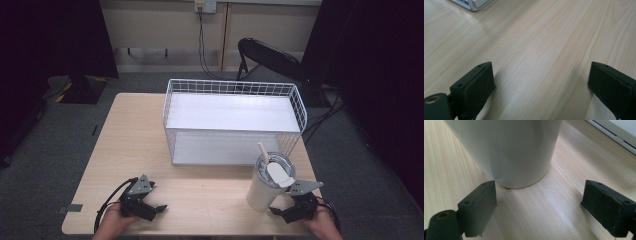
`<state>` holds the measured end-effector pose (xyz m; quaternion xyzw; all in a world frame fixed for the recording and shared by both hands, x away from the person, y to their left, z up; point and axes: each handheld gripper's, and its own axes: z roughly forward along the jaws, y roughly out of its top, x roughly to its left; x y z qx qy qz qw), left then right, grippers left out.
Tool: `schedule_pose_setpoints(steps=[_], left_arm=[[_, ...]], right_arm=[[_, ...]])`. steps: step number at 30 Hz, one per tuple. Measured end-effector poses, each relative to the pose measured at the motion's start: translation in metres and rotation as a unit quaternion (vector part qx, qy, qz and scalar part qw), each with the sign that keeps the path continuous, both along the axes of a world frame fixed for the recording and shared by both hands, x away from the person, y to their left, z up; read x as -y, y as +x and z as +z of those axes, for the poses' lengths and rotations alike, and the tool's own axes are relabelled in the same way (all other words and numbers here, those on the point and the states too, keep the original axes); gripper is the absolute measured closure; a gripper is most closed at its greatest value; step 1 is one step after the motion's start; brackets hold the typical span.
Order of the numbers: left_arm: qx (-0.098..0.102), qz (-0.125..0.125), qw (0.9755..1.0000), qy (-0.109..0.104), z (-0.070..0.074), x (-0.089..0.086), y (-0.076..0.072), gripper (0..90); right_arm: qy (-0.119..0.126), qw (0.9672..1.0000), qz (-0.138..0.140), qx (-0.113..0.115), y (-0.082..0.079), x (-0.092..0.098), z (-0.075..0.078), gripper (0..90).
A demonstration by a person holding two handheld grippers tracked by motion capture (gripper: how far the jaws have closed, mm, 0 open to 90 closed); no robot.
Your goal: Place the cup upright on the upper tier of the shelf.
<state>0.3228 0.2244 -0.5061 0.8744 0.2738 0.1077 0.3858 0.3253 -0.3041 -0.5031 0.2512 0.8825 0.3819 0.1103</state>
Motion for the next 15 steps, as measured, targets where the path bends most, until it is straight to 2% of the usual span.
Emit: schedule_pose_setpoints(steps=[2,9,11,14,15], left_arm=[[0.001,-0.001,1.0000,0.006,0.0005,-0.0008,0.0000,5.9],[0.000,-0.001,1.0000,0.007,0.0003,-0.0005,-0.0006,4.9],[0.000,0.002,1.0000,0.006,0.0003,-0.0005,-0.0010,4.8],[0.000,0.003,1.0000,0.007,0.0003,-0.0004,-0.0012,4.8],[0.000,0.004,1.0000,0.006,0.0002,-0.0002,-0.0013,4.6]], right_arm=[[0.001,1.0000,0.000,0.000,-0.0004,0.0000,-0.0001,11.6],[0.000,1.0000,0.000,-0.001,-0.0003,-0.0004,0.0003,11.6],[-0.013,0.9999,0.004,-0.010,-0.0005,-0.0012,0.0034,13.1],[-0.015,0.9997,0.011,-0.015,-0.0027,-0.0021,0.0052,13.6],[-0.005,0.9995,0.019,-0.025,-0.0053,-0.0028,0.0062,13.7]])
